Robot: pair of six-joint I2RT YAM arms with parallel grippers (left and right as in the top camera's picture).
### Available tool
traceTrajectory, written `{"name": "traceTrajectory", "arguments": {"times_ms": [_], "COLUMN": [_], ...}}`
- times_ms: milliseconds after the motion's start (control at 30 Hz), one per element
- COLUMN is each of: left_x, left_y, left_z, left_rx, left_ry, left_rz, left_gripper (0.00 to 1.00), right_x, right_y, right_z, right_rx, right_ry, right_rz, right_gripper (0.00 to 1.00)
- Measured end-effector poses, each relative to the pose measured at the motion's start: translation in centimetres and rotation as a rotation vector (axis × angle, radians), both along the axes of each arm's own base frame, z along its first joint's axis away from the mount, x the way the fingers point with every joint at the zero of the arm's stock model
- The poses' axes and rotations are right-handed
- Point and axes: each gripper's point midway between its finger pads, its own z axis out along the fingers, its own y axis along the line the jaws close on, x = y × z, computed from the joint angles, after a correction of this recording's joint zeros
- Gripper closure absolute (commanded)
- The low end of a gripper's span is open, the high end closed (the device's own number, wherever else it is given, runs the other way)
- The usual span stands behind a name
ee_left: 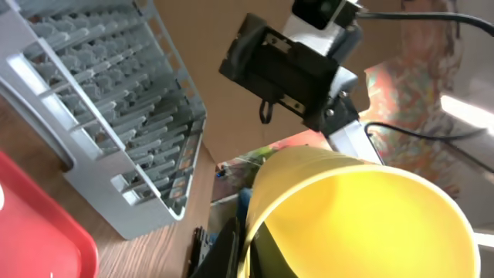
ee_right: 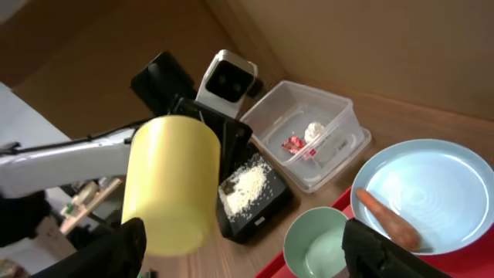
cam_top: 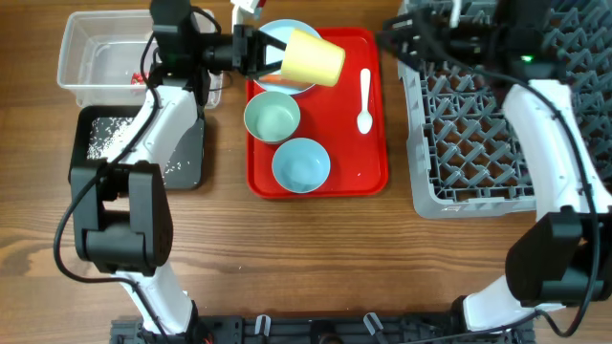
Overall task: Sort waste into correct bins and load items into the dishwasher rack
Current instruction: 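Hand the yellow cup from the left gripper to the right gripper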
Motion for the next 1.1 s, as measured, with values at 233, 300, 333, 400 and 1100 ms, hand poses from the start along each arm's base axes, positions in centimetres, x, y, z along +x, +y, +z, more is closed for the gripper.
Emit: {"name": "traceTrajectory", "arguments": {"times_ms": [233,300,333,400,1100], "left_x": [0.3,0.4,0.4,0.5,0.2], "left_y": [0.0,0.0,0.0,0.0,-0.9], "left_z": [1.4,1.4,1.4,1.4,1.7], "left_rx": [-0.008,-0.009,-0.009,-0.009,-0.011], "left_ry": [0.004,0.020,0.026,0.036,0.043], "left_rz": [0.026,0.032,0.034,0.041,0.031], "left_gripper": [0.96,0.96,0.96,0.96,0.96], "right_x": [-2.0,-2.5,-2.8,-3.2,-3.4], "right_y": [2.8,3.8,4.4,5.4,10.2], "right_z": [0.5,0.6,0.6,0.7,0.8], "right_rx": [0.029,0.030,0.029,0.029,-0.006], "right_ry": [-0.013,-0.022,-0.028,-0.034,-0.103], "right_rz": [0.120,0.147,0.163,0.188,0.191], "right_gripper": [0.06,0.07,0.07,0.09,0.31]}}
